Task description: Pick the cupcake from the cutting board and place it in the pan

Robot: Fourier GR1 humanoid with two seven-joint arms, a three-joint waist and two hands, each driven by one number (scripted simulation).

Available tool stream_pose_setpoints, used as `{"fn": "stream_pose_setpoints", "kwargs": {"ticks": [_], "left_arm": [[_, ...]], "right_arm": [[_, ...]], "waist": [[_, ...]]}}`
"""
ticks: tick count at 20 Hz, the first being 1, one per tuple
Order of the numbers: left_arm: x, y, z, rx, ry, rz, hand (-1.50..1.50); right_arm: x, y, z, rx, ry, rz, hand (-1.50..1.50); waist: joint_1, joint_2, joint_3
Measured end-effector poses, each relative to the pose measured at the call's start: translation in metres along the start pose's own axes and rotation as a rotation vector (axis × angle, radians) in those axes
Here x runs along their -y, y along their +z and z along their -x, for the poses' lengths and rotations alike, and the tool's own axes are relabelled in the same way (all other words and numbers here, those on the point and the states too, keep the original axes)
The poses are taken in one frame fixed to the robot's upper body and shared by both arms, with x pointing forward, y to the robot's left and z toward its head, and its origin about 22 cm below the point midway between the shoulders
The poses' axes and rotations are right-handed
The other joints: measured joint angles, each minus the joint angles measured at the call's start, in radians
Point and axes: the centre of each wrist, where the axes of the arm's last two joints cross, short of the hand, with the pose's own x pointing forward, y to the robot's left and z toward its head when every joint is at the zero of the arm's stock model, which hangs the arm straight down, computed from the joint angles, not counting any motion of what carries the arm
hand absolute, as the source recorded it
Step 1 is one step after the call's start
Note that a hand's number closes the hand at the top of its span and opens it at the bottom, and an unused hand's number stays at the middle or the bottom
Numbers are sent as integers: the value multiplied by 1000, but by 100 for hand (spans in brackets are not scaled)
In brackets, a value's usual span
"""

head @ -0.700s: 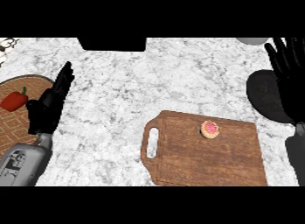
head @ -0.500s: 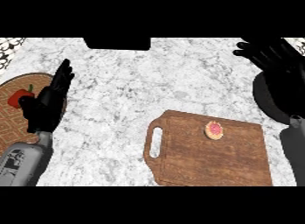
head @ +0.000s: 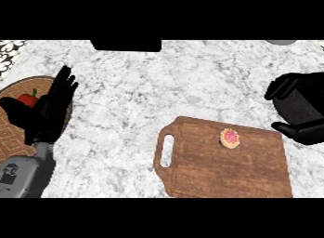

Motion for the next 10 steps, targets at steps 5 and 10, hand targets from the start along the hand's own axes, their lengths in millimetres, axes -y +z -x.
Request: {"fn": "stream_pose_setpoints", "kwargs": {"ticks": [5,10], "left_arm": [[-5,2,0,-16,16,1,0],[-2,3,-3,-23,22,4,0]], "right_arm": [[40,22,0,-13,193,-90,-150],[58,7,-7,-6,370,-151,-150]], "waist": [[0,2,1],[1,-2,-1]]}}
